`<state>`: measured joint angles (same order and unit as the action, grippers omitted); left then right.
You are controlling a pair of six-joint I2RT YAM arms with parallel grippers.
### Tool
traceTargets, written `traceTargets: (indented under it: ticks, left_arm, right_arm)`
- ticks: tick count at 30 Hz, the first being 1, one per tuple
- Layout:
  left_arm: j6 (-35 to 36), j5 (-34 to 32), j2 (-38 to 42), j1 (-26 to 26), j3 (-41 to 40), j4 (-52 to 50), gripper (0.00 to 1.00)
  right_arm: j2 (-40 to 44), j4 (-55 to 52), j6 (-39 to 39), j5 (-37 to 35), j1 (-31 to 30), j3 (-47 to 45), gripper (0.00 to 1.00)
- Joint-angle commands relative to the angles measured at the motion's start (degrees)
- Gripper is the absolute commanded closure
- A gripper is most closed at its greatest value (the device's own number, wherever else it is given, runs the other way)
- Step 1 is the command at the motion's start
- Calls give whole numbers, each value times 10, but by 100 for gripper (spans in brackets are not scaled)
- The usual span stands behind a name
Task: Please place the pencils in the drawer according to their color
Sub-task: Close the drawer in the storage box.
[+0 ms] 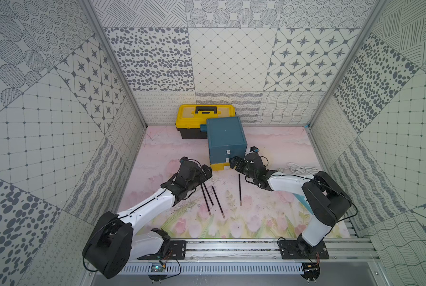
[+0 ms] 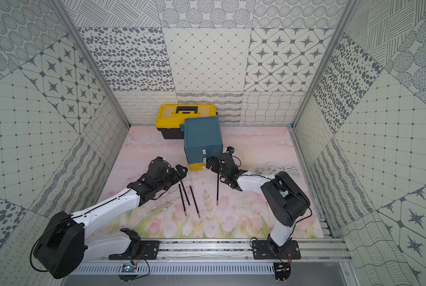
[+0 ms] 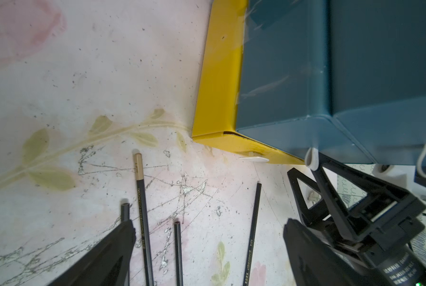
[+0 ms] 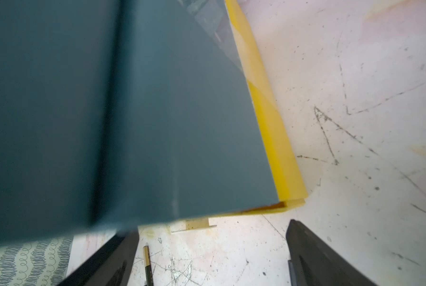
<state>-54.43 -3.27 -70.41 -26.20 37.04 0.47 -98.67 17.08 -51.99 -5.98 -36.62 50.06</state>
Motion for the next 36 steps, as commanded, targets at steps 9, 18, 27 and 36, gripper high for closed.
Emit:
traceTargets:
  ticks: [9, 18, 27, 36]
  left_arm:
    - [-39, -16, -1, -1, -17, 45, 1]
    - [-105, 10, -7, -2, -81, 119, 1]
    - [-142, 34, -49, -19, -100, 200, 11]
    - [-157, 20, -59, -26, -111, 222, 11]
  right_arm:
    - [19, 59, -33, 8, 7, -47, 6]
    - [71, 8, -9, 20, 3, -94, 12]
    - [128, -75, 42, -15, -23, -116, 22]
    - [85, 39, 51, 25, -51, -118, 28]
